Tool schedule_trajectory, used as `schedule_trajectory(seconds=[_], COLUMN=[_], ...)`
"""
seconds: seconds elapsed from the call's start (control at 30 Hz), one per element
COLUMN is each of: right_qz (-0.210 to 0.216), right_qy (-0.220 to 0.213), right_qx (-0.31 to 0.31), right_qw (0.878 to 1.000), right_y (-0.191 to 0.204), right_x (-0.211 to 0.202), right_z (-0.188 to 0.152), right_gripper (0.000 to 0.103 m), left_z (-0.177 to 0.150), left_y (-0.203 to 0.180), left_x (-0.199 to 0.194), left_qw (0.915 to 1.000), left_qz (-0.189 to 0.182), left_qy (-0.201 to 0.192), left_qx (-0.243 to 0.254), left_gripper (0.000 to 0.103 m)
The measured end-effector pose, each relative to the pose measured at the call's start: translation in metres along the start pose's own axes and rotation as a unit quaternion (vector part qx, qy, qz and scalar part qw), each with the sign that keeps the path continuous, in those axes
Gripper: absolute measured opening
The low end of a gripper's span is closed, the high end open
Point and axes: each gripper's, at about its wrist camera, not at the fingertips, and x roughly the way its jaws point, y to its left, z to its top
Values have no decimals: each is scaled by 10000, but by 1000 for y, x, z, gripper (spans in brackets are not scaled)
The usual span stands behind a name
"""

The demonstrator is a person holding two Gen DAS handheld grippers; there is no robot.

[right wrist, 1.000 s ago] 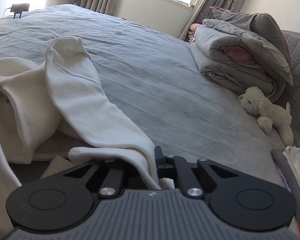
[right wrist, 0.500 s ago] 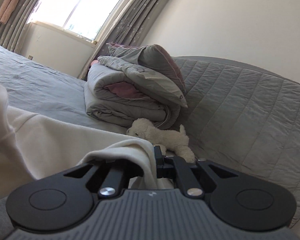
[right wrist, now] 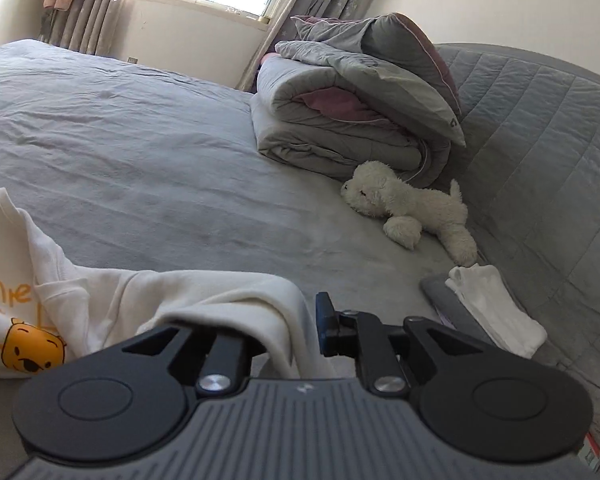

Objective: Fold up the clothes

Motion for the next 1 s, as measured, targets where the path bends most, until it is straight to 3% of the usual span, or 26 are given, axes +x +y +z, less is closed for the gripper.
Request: schedule_trajectory(seconds=[0.07, 0.23, 0.47, 0.53, 0.63, 0.73, 0.83, 0.87, 0.9, 0.93, 1.0], right_qz=[16, 116, -356, -443, -431, -215, -84, -104, -166, -253, -348], right_qy=[13, -10, -786, -552, 26, 71, -88, -155, -165, -145, -35], right_qx=[74, 461, 888, 887, 763, 656, 513, 457, 411, 372, 359], right_qw=[10000, 9989, 9923, 9935, 9961, 9976, 9986, 9988, 9989, 9989, 9987], right_y=[0, -9, -25, -25, -22, -17, -13, -11, -11, -11, -12], right_x=[-1, -2, -22, -14, 5, 7, 2, 1, 1, 3, 7], right_z=[1, 4, 12, 11, 7, 5, 5, 5, 6, 6, 4], right_gripper=[42, 42, 44, 50, 54, 54, 54, 55, 56, 56, 56], left_z=[0, -1, 10, 15, 13, 7, 4, 4, 4, 4, 8], left_y=[4, 10, 27, 32, 35, 34, 25, 22, 19, 17, 14], left_x=[1, 8, 21, 34, 61, 77, 77, 76, 75, 73, 65], left_qw=[9997, 9977, 9963, 9959, 9909, 9827, 9825, 9827, 9831, 9844, 9886], left_qz=[-105, -257, -70, -38, -412, -666, -833, -878, -919, -912, -846], left_qy=[65, 269, 375, 510, 931, 1259, 1297, 1306, 1298, 1255, 1022], left_qx=[-198, -571, -767, -740, -879, -1186, -1049, -982, -905, -826, -714], left_gripper=[68, 73, 80, 81, 82, 81, 67, 52, 30, 20, 15])
